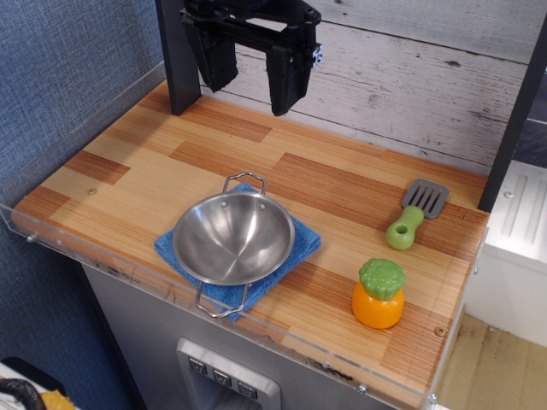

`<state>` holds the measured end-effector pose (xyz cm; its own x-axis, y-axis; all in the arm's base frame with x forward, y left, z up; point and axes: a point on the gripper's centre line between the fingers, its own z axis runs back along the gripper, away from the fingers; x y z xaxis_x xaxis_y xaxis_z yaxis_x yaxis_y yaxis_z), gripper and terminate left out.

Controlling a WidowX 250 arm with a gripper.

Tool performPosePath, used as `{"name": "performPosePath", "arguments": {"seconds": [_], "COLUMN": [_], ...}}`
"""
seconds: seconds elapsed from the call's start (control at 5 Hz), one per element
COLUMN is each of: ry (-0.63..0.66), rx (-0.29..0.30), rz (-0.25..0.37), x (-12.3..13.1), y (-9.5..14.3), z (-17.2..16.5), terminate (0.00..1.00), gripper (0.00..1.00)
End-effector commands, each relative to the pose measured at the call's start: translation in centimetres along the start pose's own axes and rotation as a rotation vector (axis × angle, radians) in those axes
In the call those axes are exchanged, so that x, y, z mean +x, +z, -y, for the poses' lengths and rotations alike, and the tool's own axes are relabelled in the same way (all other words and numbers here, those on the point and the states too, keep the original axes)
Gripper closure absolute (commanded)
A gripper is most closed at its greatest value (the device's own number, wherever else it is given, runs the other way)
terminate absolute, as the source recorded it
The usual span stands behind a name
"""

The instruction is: Put the green handled knife on the other side of the silver pan.

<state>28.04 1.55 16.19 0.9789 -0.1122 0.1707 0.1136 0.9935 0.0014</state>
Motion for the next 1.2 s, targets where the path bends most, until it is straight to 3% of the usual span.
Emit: {"name": "performPosePath", "arguments": {"seconds": [0.0, 0.2, 0.6, 0.8, 1.0], "ry": [0.0, -0.022, -0.028, 0.111, 0.12], "rx": [0.0, -0.028, -0.028, -0.006, 0.031], "rz": [0.0, -0.016, -0.017, -0.112, -0.151], "x": [0.0, 0.7, 0.0, 0.4, 0.8], "y": [0.0, -1.6, -2.1, -4.8, -6.4], "z": [0.0, 1.3, 4.2, 5.9, 6.2], "terminate": [0.0, 0.0, 0.0, 0.0, 0.0], "gripper": [0.0, 0.0, 0.0, 0.0, 0.0]}}
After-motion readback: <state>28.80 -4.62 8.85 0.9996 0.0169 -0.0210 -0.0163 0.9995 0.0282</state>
